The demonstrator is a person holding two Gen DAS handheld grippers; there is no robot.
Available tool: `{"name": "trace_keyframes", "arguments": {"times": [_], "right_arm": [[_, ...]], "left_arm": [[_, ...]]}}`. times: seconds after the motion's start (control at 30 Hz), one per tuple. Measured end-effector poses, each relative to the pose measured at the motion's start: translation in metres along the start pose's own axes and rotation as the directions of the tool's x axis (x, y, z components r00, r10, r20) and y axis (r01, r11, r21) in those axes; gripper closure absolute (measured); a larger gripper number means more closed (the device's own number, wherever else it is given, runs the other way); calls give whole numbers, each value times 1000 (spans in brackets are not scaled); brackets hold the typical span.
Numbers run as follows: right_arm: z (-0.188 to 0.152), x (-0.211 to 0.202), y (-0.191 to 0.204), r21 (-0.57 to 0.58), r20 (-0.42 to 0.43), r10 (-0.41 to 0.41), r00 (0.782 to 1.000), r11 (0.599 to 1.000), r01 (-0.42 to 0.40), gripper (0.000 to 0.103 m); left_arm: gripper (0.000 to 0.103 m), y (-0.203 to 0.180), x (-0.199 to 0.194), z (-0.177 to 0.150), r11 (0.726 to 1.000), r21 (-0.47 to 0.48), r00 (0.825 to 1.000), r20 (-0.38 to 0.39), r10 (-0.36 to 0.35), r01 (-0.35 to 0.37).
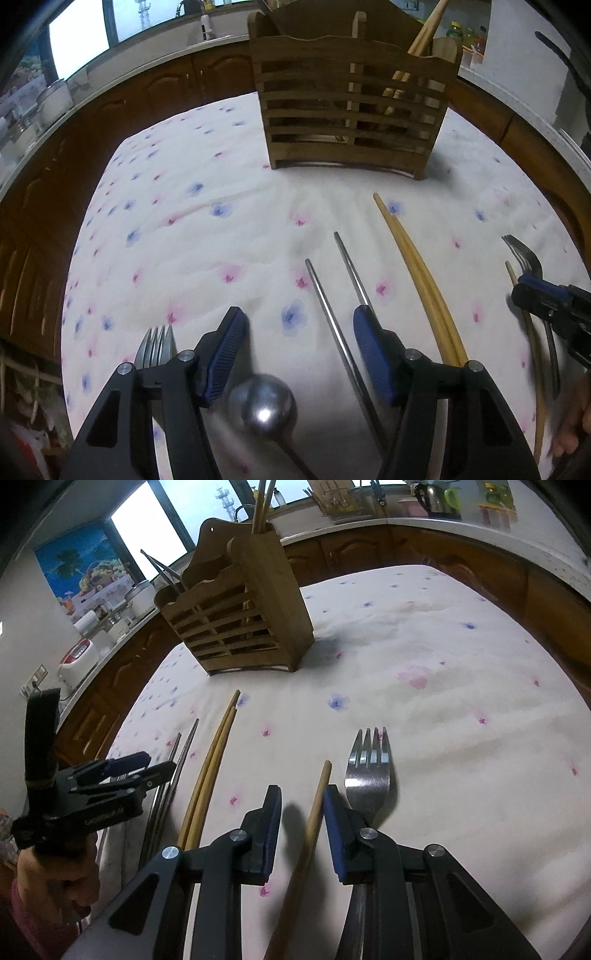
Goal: Organize utensils
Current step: 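Close the left tool on a steel chopstick while the right tool closes on a bamboo chopstick, then lift both held chopsticks and carry them up over the wooden holder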
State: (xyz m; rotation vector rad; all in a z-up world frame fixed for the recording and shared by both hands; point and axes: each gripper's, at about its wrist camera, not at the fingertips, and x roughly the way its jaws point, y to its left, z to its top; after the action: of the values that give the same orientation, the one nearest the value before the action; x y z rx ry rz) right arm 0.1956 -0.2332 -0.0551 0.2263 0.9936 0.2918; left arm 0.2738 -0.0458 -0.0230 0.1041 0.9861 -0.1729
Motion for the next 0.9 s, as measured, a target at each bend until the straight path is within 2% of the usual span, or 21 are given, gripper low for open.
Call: {"name": "trace_keyframes", "arguments": {"times": [0.03, 0.1, 0.17, 0.2, 0.3, 0.43, 0.67, 0.77, 0.9], "right_arm": [[1, 1, 0, -5, -2, -4, 1000, 1000, 4, 83], [3, 2, 0, -11, -6, -9, 1000, 1000, 9, 86], [6, 5, 2, -26, -11, -22, 1000, 999, 22, 89], [7, 7, 4, -37, -14, -29, 1000, 999, 28, 89], [10, 11, 11, -87, -20, -61, 998, 995, 59, 90], [12, 15, 20, -160, -26, -107, 994, 982, 102, 96], [14, -1, 25, -134, 7, -46, 999, 990, 47, 99], [18, -14, 26, -114, 33, -18, 999, 993, 21, 99], [27, -35, 31, -103, 85, 9, 996, 995, 0, 99]], "left_arm": [[48, -1, 1, 3, 1000, 6, 1000, -1, -7, 7], [71, -4, 3, 6, 999, 26, 1000, 1, -24, 24], [89, -11, 2, 8, 998, 54, 999, 2, -37, 37], [95, -17, 2, 7, 996, 79, 999, 5, -33, 32], [97, -21, 1, 5, 994, 108, 1000, 21, -17, 15], [100, -11, -2, 4, 996, 57, 997, 14, -71, 70], [100, 3, -22, -3, 989, 1, 988, 50, -146, 146], [100, 13, -44, -5, 980, -35, 977, 93, -193, 197], [100, 24, -75, -10, 973, -51, 964, 157, -215, 225]]}}
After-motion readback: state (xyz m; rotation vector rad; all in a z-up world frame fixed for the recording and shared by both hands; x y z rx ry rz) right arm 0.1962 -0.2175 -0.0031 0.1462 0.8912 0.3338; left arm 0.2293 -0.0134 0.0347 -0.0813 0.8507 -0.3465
